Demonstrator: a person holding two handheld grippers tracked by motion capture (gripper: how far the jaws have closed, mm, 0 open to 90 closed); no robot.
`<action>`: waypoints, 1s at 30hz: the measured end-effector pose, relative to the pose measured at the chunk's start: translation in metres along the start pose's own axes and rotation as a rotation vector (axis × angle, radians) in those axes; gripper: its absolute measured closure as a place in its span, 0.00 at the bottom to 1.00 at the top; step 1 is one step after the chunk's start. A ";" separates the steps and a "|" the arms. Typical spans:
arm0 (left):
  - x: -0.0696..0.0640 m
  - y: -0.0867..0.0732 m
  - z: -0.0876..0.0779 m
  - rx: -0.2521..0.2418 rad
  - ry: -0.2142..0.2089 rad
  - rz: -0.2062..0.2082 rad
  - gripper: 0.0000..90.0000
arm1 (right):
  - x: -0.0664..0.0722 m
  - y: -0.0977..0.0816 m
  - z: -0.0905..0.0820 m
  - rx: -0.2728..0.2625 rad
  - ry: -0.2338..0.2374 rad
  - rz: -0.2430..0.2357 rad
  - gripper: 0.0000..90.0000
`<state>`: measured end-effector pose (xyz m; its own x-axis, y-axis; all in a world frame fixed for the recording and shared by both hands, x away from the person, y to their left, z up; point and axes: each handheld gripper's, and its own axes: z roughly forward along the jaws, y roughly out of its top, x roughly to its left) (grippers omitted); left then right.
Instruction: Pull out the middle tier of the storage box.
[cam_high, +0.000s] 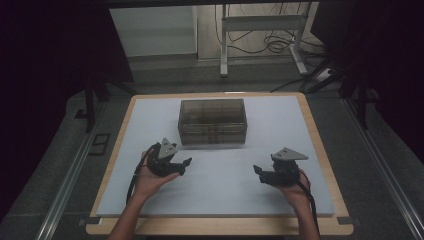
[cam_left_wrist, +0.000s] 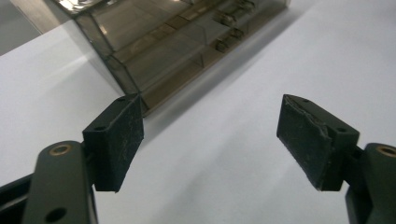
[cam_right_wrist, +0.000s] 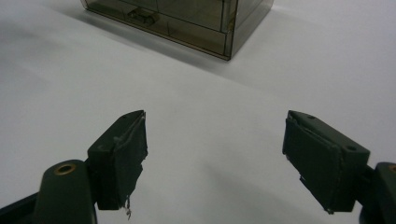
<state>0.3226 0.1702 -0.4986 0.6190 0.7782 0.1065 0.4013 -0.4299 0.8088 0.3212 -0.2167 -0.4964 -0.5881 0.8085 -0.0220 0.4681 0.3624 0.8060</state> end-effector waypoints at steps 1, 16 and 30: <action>0.002 -0.001 -0.001 0.001 0.002 -0.007 0.27 | 0.000 0.000 0.001 0.004 -0.002 -0.004 0.23; 0.016 -0.007 0.000 0.007 0.004 -0.056 0.23 | -0.002 0.009 0.012 -0.009 0.029 0.013 0.23; 0.024 -0.006 0.006 0.019 -0.013 -0.049 0.24 | -0.009 0.023 0.024 0.010 0.068 -0.004 0.23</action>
<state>0.3388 0.1887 -0.5041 0.6066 0.7928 0.0591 0.4440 -0.3995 0.8020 0.3529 -0.2045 -0.4923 -0.6331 0.7739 0.0155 0.4725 0.3705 0.7997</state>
